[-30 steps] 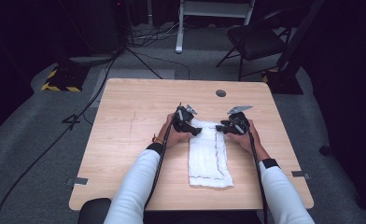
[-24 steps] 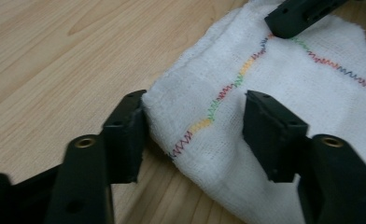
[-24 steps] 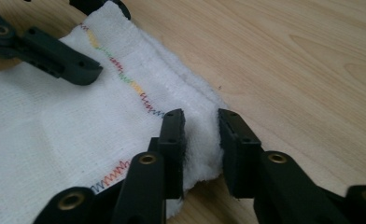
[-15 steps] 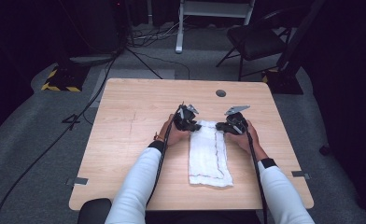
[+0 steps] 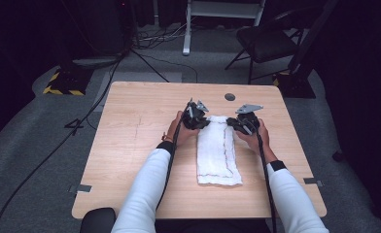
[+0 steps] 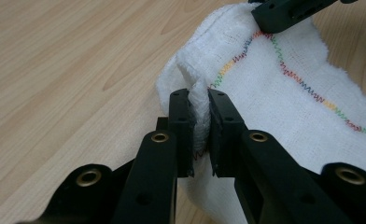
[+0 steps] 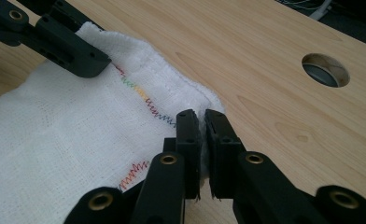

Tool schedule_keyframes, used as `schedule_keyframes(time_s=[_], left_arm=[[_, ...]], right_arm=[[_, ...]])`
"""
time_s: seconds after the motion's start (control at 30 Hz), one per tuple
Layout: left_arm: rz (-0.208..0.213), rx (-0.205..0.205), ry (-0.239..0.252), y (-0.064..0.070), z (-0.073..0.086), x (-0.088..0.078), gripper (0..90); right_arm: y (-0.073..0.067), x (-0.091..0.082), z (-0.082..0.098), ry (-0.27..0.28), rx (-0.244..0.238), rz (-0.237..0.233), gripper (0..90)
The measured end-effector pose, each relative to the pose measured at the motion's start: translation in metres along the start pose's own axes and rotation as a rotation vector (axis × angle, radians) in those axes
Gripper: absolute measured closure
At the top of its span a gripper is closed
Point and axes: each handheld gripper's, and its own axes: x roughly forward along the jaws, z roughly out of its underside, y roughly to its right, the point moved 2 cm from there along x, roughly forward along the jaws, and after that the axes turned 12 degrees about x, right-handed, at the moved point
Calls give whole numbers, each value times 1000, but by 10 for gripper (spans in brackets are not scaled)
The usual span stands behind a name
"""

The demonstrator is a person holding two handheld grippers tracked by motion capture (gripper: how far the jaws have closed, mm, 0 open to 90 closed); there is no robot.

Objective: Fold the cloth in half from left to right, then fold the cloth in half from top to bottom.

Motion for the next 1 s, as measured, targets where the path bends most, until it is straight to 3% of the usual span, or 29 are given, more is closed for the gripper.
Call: schedule_keyframes(time_s=[0.2,0.43,0.8,1.0], left_arm=[[-21,-9,7,-4,-2,-3,817],[-24,32,41,0,-9,-16,813],[24,130,101,24,-12,-51,807],[70,173,106,42,-8,-62,799]], right_arm=[[-3,0,-4,24,-18,16,850],[-6,-11,-9,51,-46,25,851],[-18,-49,-4,111,-64,-65,853],[-25,-65,7,96,-97,-117,853]])
